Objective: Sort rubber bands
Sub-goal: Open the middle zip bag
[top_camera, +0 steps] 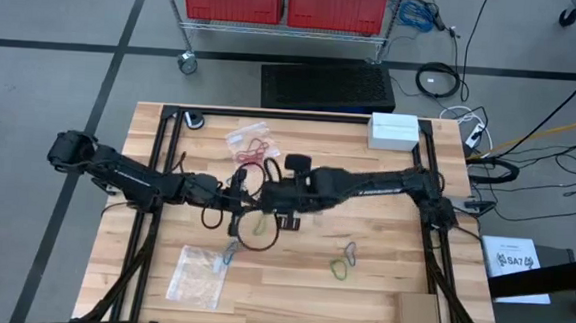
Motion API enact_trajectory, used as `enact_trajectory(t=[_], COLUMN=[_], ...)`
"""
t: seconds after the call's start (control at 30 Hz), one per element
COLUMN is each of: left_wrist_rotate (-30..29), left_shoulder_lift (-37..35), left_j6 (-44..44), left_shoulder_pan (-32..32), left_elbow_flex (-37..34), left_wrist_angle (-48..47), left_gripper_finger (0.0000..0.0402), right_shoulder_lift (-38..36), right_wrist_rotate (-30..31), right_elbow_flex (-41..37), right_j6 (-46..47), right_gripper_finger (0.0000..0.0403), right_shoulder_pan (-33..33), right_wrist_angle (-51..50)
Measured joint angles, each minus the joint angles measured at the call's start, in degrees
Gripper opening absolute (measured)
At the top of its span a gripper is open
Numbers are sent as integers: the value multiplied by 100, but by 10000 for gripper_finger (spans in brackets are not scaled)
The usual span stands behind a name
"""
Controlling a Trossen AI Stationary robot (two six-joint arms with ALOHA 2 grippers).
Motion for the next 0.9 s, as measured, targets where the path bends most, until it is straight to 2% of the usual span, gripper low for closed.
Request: enact_trajectory(t=[0.13,0.37,0.5,0.63,0.77,0.9], left_wrist_rotate=[-80,-454,-462,-450,-551,-556], left_shoulder_lift=[-45,-417,-573,-584,-543,-538], left_j6=[-64,-723,-745,-414,-270,-272], left_shoulder_pan=[104,112,107,84,11,-67], left_elbow_flex=[0,0,2,2,2,2], left_wrist_angle=[154,652,614,582,544,509], left_gripper_finger=[3,1,1,1,1,0], right_shoulder_lift=[-210,-659,-762,-754,-752,-749], right_wrist_rotate=[-56,-85,-387,-607,-885,-885], right_elbow_flex=[0,0,0,-174,-575,-1136], right_j6=[-184,166,143,-163,-199,-162], right_gripper_finger=[0,18,55,101,144,177], right_shoulder_pan=[-129,-170,-98,92,202,207], right_wrist_angle=[-103,-812,-349,161,647,1133])
